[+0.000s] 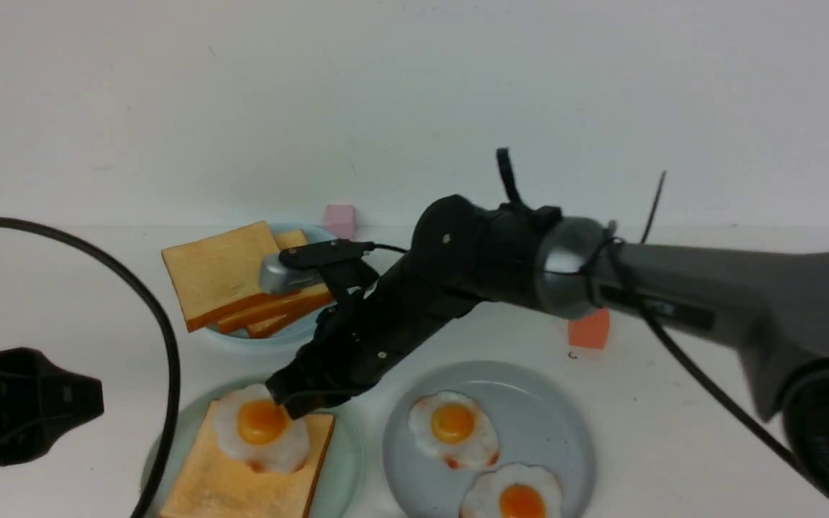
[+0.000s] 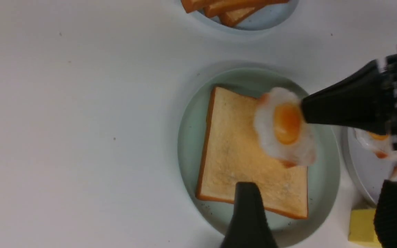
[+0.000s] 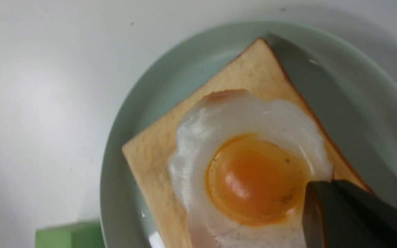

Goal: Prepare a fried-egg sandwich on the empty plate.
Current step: Use the right arm to place the fried egg on the slice of bread in the middle, then use the left arm to grab a slice of bread

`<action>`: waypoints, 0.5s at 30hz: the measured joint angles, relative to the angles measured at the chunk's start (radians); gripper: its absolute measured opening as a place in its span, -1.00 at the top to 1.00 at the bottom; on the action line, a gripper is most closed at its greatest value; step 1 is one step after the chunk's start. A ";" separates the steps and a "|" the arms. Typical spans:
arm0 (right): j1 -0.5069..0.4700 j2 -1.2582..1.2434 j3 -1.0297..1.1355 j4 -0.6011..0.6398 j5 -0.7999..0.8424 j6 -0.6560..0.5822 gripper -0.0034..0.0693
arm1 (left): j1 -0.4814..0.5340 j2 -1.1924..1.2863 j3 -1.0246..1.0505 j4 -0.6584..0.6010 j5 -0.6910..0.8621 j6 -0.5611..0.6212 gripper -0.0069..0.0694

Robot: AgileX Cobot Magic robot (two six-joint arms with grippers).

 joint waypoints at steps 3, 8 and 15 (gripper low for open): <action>0.001 0.015 -0.015 0.006 -0.001 0.035 0.57 | 0.000 0.000 0.000 0.000 -0.033 0.000 -0.44; -0.002 -0.025 -0.018 -0.013 0.032 0.042 -0.09 | 0.001 0.044 -0.003 -0.029 -0.179 -0.025 -0.44; -0.043 -0.267 -0.020 -0.091 0.189 0.038 -0.85 | 0.128 0.379 -0.225 -0.084 -0.117 -0.055 -0.44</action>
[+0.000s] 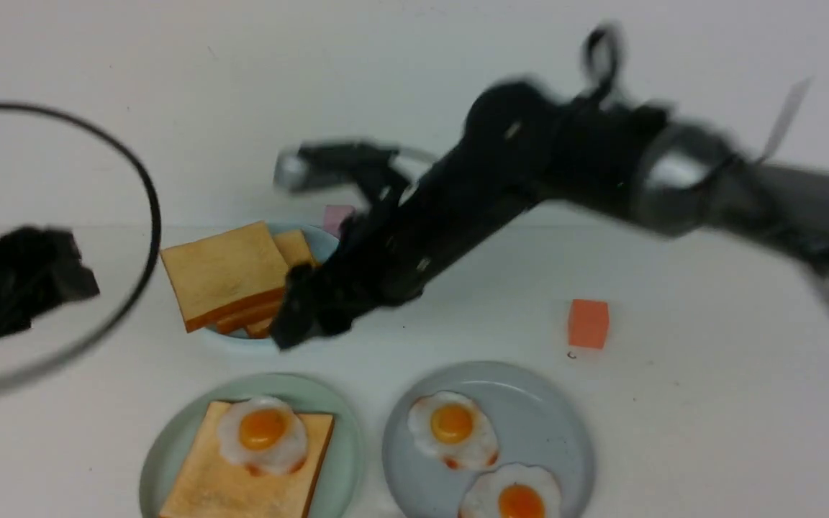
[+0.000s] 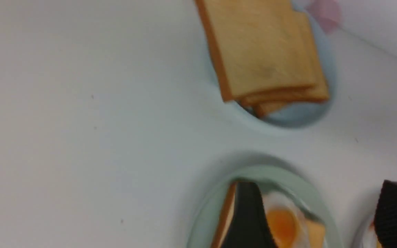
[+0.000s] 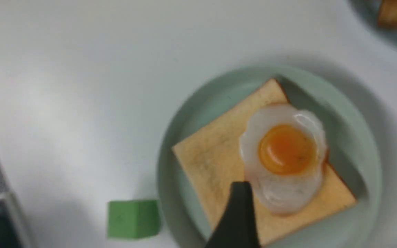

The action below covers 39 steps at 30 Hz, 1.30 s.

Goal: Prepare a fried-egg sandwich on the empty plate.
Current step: Use the left arm to grab a slice of bread

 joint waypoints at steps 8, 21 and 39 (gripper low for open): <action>-0.001 -0.219 -0.002 -0.040 0.156 0.000 -0.82 | 0.093 0.446 -0.287 -0.327 0.125 0.277 -0.44; 0.001 -0.298 -0.001 -0.054 0.206 0.000 -0.57 | 0.102 0.758 -0.446 -0.492 0.055 0.485 -0.45; 0.001 -0.300 -0.001 -0.062 0.239 0.004 -0.57 | 0.090 0.838 -0.452 -0.749 0.005 0.725 0.44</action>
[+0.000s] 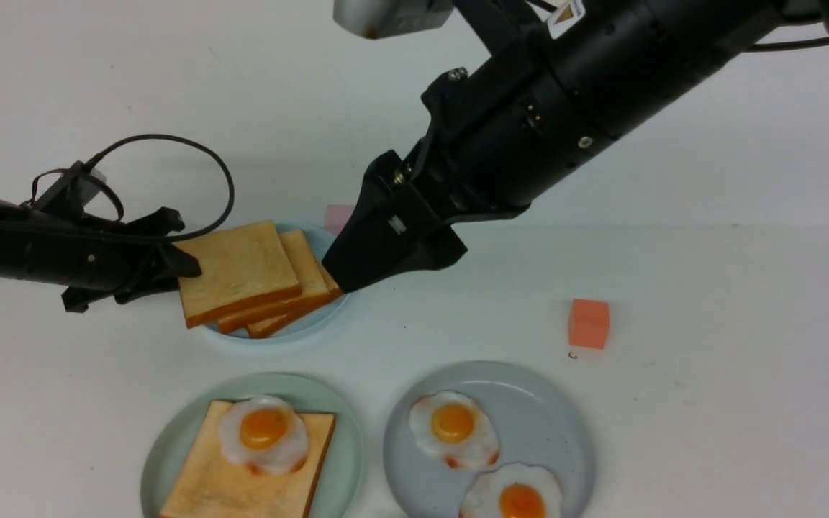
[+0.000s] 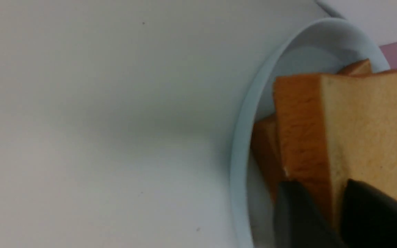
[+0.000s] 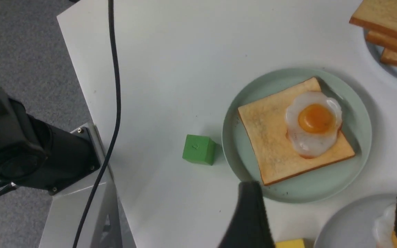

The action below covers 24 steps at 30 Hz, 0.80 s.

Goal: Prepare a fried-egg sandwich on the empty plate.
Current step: Use the left arm to grab a slice of bread, then use the left arm to place a slice of bread on the fried egg in the middle

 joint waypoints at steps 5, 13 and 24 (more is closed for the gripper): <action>-0.017 -0.041 0.000 -0.018 0.057 0.074 -0.57 | 0.001 -0.154 -0.001 0.079 0.160 0.015 0.62; -0.039 -0.117 0.056 -0.030 0.097 0.096 -0.57 | 0.000 -0.307 0.158 0.174 0.498 0.075 0.62; -0.039 -0.142 0.284 -0.036 0.046 0.097 -0.57 | 0.001 -0.307 0.425 0.169 0.307 0.144 0.62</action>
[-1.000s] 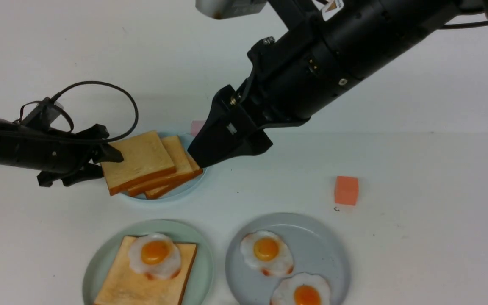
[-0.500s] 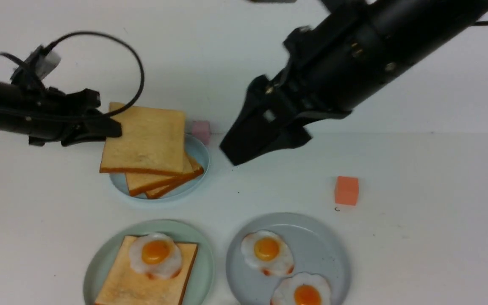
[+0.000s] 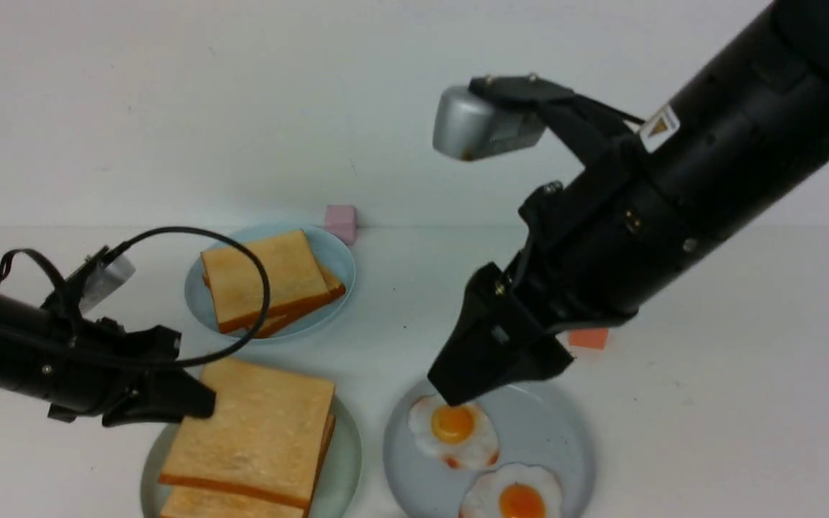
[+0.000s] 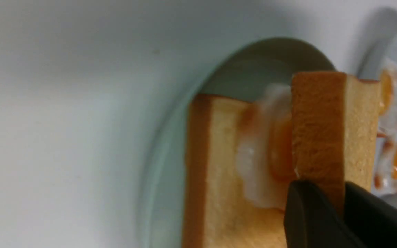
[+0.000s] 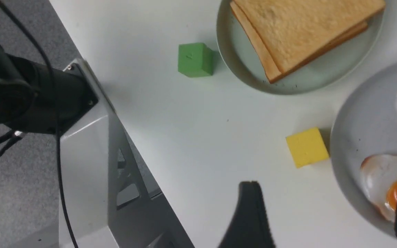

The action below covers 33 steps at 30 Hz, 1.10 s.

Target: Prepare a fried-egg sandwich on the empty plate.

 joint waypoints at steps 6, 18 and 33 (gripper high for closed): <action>0.000 -0.005 0.011 -0.002 -0.010 0.018 -0.57 | 0.000 0.000 0.003 -0.003 -0.020 0.002 0.58; 0.000 -0.058 0.011 -0.114 -0.021 0.160 -0.11 | -0.001 0.004 0.003 0.075 -0.011 -0.047 -0.38; 0.000 -0.604 0.495 -0.398 -0.353 0.379 0.93 | -0.200 -0.434 -0.057 0.303 0.081 -0.470 -0.33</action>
